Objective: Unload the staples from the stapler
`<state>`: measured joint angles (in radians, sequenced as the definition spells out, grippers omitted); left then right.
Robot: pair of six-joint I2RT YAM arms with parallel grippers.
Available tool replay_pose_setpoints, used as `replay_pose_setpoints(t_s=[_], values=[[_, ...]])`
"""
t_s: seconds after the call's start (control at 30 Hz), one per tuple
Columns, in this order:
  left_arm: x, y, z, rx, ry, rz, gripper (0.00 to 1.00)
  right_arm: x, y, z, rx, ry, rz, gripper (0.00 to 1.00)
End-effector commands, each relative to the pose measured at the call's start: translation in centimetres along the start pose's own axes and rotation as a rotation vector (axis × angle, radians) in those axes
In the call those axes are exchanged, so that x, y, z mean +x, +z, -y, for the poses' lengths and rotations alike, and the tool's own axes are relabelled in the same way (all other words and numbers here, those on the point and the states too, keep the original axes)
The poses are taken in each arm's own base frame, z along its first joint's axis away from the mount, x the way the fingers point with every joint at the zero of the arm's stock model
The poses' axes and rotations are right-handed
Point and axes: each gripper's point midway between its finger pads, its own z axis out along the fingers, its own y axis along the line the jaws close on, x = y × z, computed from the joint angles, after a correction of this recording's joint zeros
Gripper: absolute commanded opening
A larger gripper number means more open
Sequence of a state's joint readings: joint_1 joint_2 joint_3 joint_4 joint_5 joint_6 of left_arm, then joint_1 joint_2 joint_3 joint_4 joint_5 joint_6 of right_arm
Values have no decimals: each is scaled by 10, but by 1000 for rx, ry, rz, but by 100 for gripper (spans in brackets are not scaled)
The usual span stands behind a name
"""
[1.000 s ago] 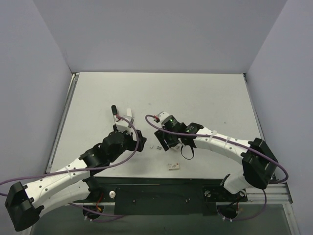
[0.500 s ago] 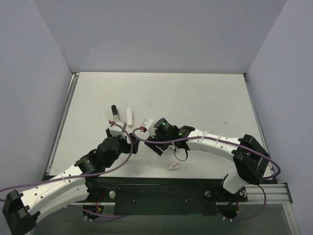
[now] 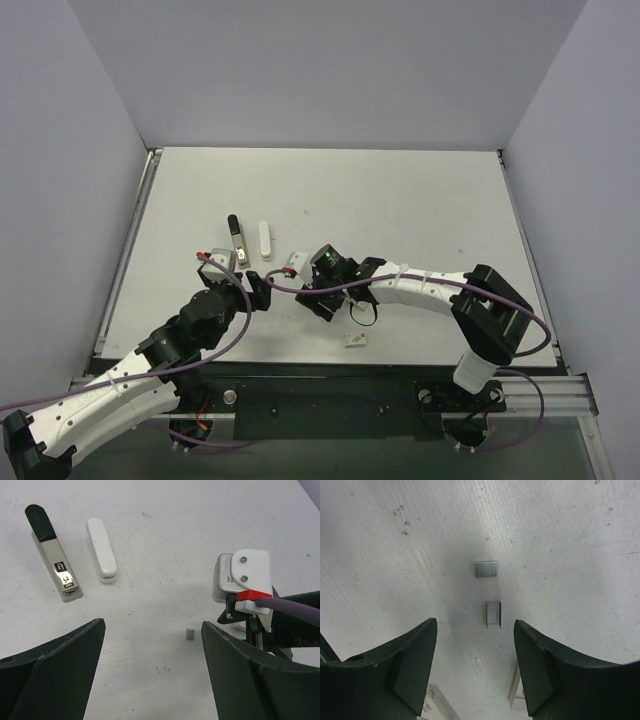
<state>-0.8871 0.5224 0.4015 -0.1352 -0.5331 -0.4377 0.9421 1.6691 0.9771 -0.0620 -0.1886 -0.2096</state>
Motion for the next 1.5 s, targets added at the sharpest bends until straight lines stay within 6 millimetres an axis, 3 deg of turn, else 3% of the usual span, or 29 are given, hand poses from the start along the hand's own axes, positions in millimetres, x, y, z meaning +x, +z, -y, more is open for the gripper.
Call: replay_pose_setpoints(t_s=[0.0, 0.8, 1.07, 1.47], values=[[-1, 0, -7, -34, -12, 14, 89, -8, 4, 2, -5, -15, 10, 57], [-1, 1, -6, -29, -12, 12, 89, 4, 19, 19, 64, 23, -37, 42], [-1, 0, -6, -27, -14, 14, 89, 11, 22, 21, 71, 49, -66, 29], [-1, 1, -5, -28, -12, 11, 89, 14, 21, 21, 97, 69, -76, 18]])
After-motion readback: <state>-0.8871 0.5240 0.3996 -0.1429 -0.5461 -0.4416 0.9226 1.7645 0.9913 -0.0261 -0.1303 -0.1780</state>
